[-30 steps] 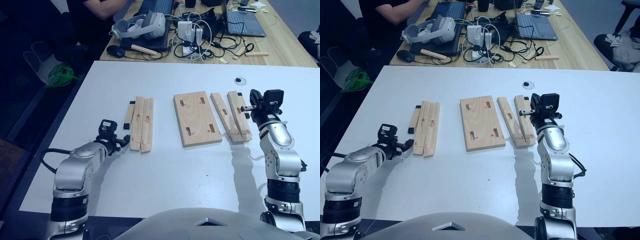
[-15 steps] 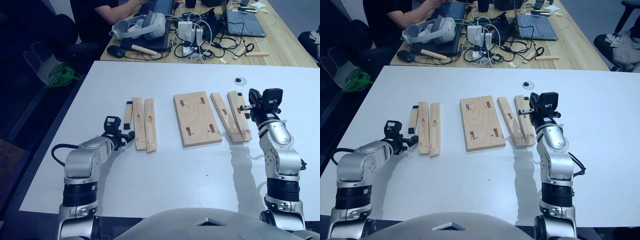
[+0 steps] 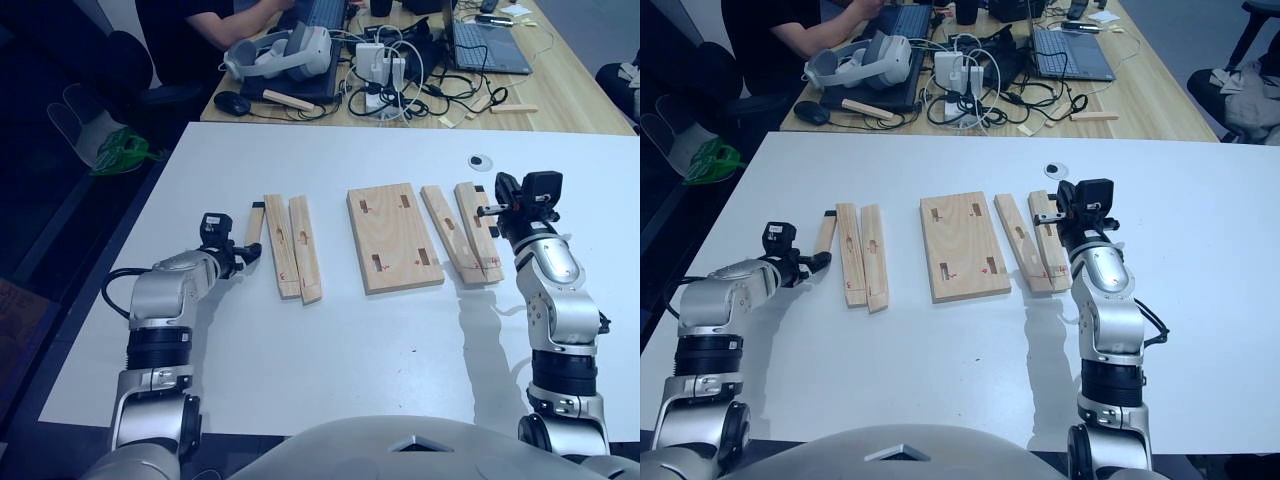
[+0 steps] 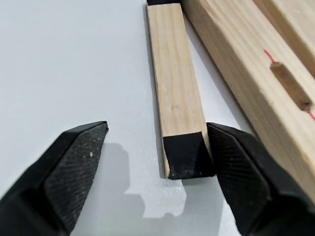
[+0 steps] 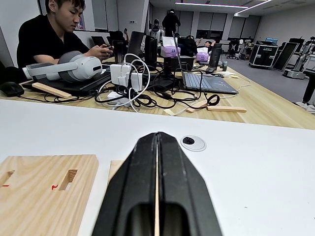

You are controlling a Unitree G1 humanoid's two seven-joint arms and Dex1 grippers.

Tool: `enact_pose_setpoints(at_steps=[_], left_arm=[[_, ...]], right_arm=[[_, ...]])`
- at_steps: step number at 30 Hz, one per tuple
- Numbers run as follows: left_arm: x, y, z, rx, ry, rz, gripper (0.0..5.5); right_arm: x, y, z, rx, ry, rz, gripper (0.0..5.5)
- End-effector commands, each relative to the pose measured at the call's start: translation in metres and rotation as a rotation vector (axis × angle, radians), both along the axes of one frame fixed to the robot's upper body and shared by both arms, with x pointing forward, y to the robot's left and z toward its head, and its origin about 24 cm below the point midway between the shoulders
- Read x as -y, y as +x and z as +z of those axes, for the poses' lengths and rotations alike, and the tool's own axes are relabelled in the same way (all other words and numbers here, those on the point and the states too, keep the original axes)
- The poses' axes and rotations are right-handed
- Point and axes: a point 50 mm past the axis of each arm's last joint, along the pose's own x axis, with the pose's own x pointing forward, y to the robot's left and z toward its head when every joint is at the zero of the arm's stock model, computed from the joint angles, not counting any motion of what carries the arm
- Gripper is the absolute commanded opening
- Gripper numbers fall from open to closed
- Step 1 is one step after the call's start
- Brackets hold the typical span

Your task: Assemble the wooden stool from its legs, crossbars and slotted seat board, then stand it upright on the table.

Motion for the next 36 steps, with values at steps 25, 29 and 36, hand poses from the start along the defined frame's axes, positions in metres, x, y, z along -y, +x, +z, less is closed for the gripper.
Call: enact_pose_setpoints(at_steps=[25,29,36], left_arm=[[-0.006,0.010,0.019,0.194,-0.152,0.040,1.31],[-0.007,0.035,0.067,0.509,-0.122,0.025,1.31],[0.054,0.043,0.134,0.943,-0.074,-0.376,1.31]], right_arm=[[0.022,0.016,0.012,0.022,0.163,-0.086,0.00],[0.003,0.028,0.036,0.075,0.220,0.088,0.49],[-0.056,0.022,0.113,0.180,0.552,0.637,1.77]])
